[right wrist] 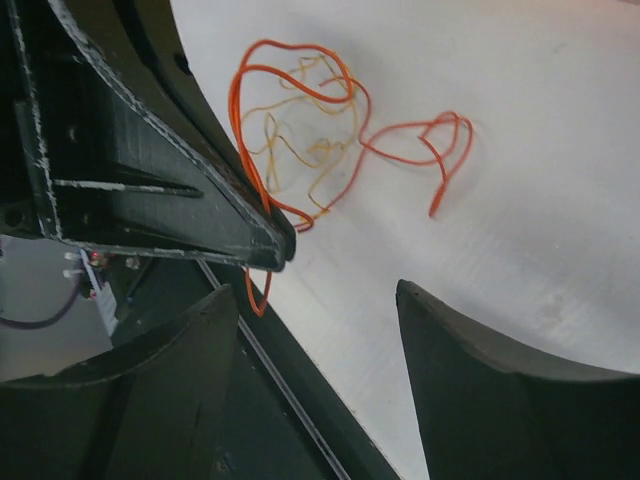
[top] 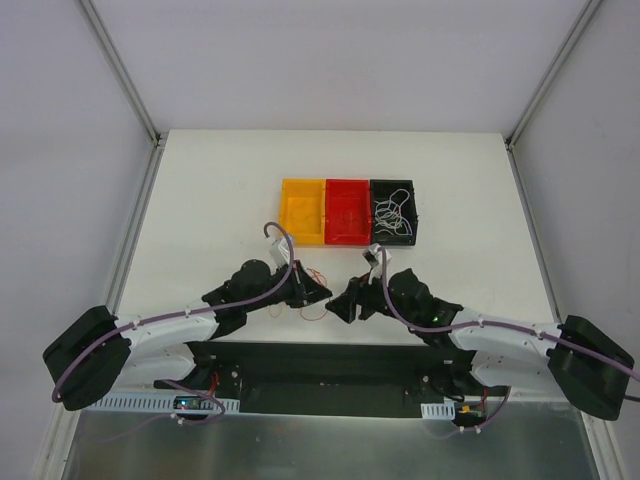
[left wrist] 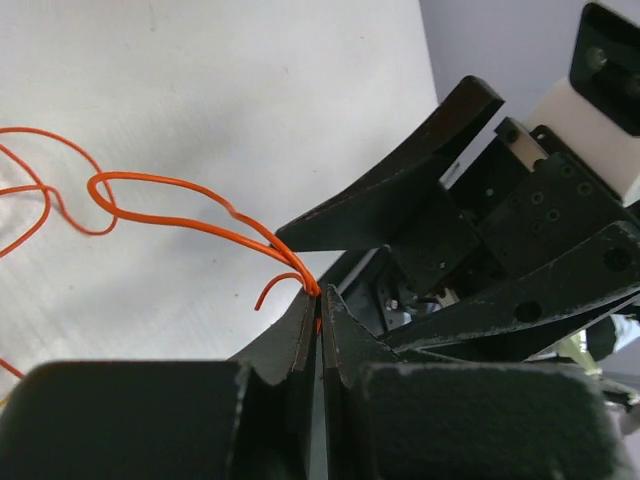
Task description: Untangle the cables
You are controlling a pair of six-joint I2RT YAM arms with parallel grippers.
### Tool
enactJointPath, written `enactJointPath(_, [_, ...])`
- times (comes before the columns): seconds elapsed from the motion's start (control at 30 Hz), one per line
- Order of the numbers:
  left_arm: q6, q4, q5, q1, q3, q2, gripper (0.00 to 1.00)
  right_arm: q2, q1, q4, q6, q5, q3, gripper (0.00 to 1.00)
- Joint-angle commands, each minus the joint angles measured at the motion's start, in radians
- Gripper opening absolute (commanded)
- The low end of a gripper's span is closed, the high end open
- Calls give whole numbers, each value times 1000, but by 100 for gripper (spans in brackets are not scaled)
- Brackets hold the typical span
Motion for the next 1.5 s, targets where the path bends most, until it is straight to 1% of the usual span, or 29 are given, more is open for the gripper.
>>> enactJointPath(0.0, [-78,45,56,-4,1,-61,0,50,50,277,96,77,21,66])
enactJointPath(0.1, [-75,1,61,-2,26,-71,0,105,79,322,115,94,40,62])
enactJointPath(0.17, [-69,-16,65,-2,50,-68,0,143,88,365,122,94,41,58])
enactJointPath(0.2, [-64,-30,65,-4,61,-68,0,156,93,371,128,94,41,54])
enactJointPath(0.23, [-63,-42,64,-4,70,-69,0,165,97,371,131,127,40,50])
enactJointPath(0.27, [-64,-47,65,-2,75,-71,0,171,97,371,133,132,35,45])
enactJointPath(0.3, [-69,-47,67,-2,78,-75,0,174,97,371,133,141,29,33])
enactJointPath(0.33, [-70,-47,68,-2,84,-80,0,174,96,367,138,158,24,19])
enactJointPath(0.37, [-63,-48,70,-2,89,-83,0,168,97,359,144,180,14,3])
enactJointPath(0.4, [-52,-64,75,-2,98,-89,0,153,97,357,144,192,2,0])
enactJointPath(0.43, [-19,-120,76,-1,119,-101,0,136,97,356,141,209,-12,0])
enactJointPath(0.47, [18,-209,56,2,150,-120,6,104,96,347,132,233,-28,0])
enactJointPath(0.53, [99,-431,-43,2,211,-169,37,13,96,287,121,293,-52,0])
enactJointPath(0.57, [124,-515,-104,2,224,-199,50,-33,94,235,115,330,-58,0])
enactJointPath(0.6, [147,-580,-167,4,224,-247,76,-71,93,172,106,355,-58,0])
enactJointPath(0.63, [153,-632,-227,2,215,-280,95,-115,90,120,99,378,-58,0])
enactJointPath(0.67, [157,-675,-272,6,200,-314,99,-157,88,73,98,394,-61,0])
enactJointPath(0.77, [135,-772,-379,9,157,-379,99,-261,81,-12,90,427,-83,0])
enactJointPath(0.87, [131,-805,-419,13,130,-352,99,-349,79,-67,89,451,-98,0])
enactJointPath(0.93, [123,-815,-419,16,144,-278,99,-389,77,-93,82,456,-100,0])
enactJointPath(1.0, [130,-815,-395,21,175,-168,98,-421,74,-118,75,464,-97,1])
enactJointPath(1.07, [135,-812,-340,19,215,-57,87,-446,76,-143,67,471,-92,0])
enactJointPath(1.1, [135,-809,-305,21,236,1,83,-453,73,-152,67,474,-91,0])
enactJointPath(1.2, [140,-779,-184,15,274,150,65,-478,74,-170,67,479,-92,0])
enactJointPath(1.27, [138,-745,-133,-2,284,228,47,-493,73,-178,69,482,-98,0])
enactJointPath(1.33, [143,-720,-128,-19,285,238,27,-510,73,-190,67,493,-103,0])
enactJointPath(1.4, [144,-716,-168,-25,273,192,11,-539,71,-222,46,516,-97,0])
enactJointPath(1.43, [150,-720,-203,-22,261,145,0,-560,71,-274,30,540,-88,0])
enactJointPath(1.47, [153,-740,-262,-18,253,94,0,-590,70,-338,9,584,-74,0])
